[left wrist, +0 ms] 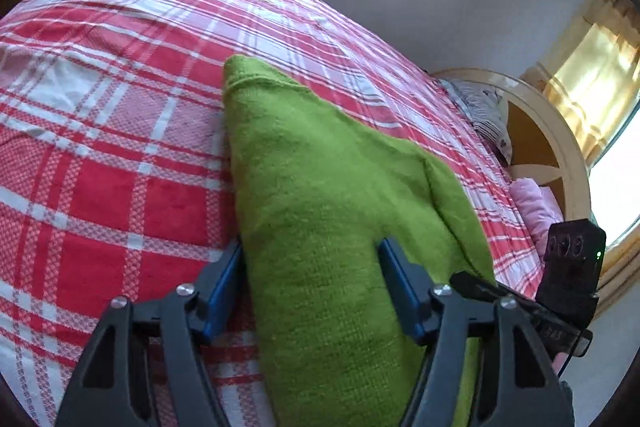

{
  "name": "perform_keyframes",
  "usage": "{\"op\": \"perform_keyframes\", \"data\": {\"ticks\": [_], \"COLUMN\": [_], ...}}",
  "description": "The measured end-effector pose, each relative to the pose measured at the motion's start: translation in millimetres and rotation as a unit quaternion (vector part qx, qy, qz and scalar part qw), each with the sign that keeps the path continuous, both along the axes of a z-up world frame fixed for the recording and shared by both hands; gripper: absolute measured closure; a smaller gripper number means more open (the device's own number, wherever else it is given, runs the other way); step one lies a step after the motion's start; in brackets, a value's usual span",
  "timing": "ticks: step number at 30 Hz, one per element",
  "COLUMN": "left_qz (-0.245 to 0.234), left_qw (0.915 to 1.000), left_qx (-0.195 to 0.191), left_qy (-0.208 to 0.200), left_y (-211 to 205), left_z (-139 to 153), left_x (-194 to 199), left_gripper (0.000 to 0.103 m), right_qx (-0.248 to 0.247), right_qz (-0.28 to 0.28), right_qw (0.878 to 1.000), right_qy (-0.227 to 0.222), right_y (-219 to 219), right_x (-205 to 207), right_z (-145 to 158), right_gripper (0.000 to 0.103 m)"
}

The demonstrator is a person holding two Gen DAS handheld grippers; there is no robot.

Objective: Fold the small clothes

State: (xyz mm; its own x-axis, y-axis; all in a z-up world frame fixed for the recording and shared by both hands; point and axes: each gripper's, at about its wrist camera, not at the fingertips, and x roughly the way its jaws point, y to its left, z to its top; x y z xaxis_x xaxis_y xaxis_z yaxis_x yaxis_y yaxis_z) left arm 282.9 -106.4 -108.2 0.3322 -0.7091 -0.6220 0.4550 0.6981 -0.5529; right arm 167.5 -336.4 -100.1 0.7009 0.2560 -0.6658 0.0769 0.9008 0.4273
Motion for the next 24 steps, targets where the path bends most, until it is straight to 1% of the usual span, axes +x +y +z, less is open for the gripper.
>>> {"op": "perform_keyframes", "data": {"ticks": [2, 3, 5, 7, 9, 10, 11, 13, 15, 18, 20, 24], "left_qz": [-0.009, -0.008, -0.004, -0.004, -0.007, -0.005, -0.003, 0.002, -0.001, -0.016, -0.02, -0.025], "left_qw": [0.9998, 0.9998, 0.9999, 0.9999, 0.9999, 1.0, 1.0, 1.0, 0.9997, 0.9976, 0.9972, 0.9968], "left_qx": [-0.014, -0.017, -0.008, 0.01, 0.008, 0.005, 0.002, 0.004, 0.026, 0.065, 0.07, 0.076], "left_qy": [0.007, 0.01, 0.006, -0.008, -0.009, -0.005, 0.0, 0.007, 0.002, -0.02, -0.016, 0.006], "left_y": [-0.7, -2.8, -5.5, -13.6, -15.0, -12.9, -11.5, -6.8, -5.2, 1.8, 12.6, 38.4], "left_z": [-1.6, -2.2, -0.9, 1.7, 1.8, 1.8, 2.1, 3.6, 8.3, 17.1, 19.5, 19.5], "left_x": [0.6, 1.7, 1.7, -1.0, -0.9, -1.4, -3.2, -7.2, -17.1, -45.4, -62.2, -99.4], "left_gripper": [0.039, 0.039, 0.039, 0.042, 0.051, 0.053, 0.055, 0.057, 0.057, 0.057, 0.058, 0.058], "right_qx": [-0.009, -0.005, 0.008, 0.002, -0.018, -0.015, 0.005, 0.024, 0.033, 0.03, 0.03, 0.033], "right_qz": [0.01, 0.011, 0.008, 0.005, 0.002, 0.003, 0.005, -0.005, -0.011, -0.005, 0.002, 0.022], "right_qw": [1.0, 1.0, 1.0, 1.0, 1.0, 1.0, 1.0, 1.0, 0.999, 0.999, 0.999, 0.998], "right_qy": [-0.001, 0.0, 0.001, 0.007, 0.012, 0.012, 0.013, 0.017, 0.021, 0.033, 0.037, 0.044], "right_y": [5.2, 4.6, 1.8, 4.9, 10.2, 12.6, 13.7, 12.4, 15.7, 30.8, 39.3, 66.1], "right_x": [-0.7, 1.1, 4.2, 9.1, 10.6, 9.5, 7.6, 2.6, -3.8, -26.0, -41.6, -90.5], "right_z": [-0.3, -1.8, -2.9, -3.1, -1.2, 0.3, 0.6, 0.8, 2.7, 6.0, 7.8, 11.1], "right_gripper": [0.027, 0.027, 0.027, 0.029, 0.037, 0.049, 0.053, 0.057, 0.059, 0.059, 0.06, 0.06]}}
